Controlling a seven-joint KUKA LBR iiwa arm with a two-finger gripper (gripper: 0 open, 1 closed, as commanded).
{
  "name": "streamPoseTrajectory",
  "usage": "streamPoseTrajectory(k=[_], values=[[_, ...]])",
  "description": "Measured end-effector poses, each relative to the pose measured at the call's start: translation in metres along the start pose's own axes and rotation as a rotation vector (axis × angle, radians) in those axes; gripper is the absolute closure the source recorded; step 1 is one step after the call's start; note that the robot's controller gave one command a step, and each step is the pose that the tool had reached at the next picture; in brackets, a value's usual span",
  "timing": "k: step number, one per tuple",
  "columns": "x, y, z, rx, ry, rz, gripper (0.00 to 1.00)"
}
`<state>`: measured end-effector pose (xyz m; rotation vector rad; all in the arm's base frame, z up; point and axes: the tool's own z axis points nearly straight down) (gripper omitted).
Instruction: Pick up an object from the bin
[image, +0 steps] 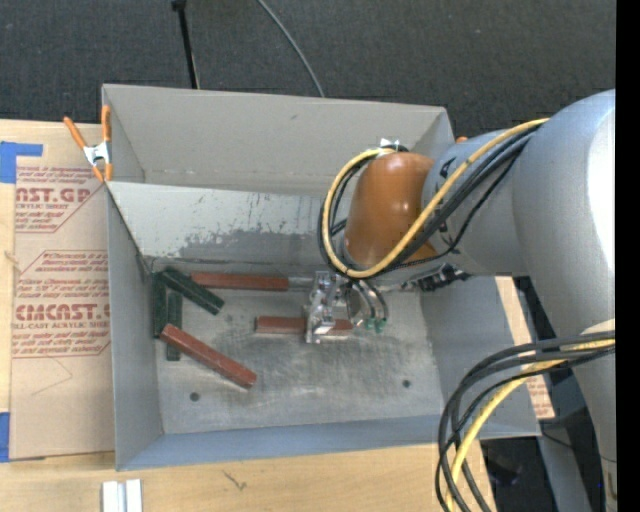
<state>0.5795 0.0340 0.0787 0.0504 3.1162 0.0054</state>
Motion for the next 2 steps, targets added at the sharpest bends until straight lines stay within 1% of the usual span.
streamPoseTrajectory(k=[1,2], values=[[0.000,0.000,0.000,0.000,0.000,0.000,1.00],[0.000,0.001,-0.188,0.004,0.027,-0.045,1.00]])
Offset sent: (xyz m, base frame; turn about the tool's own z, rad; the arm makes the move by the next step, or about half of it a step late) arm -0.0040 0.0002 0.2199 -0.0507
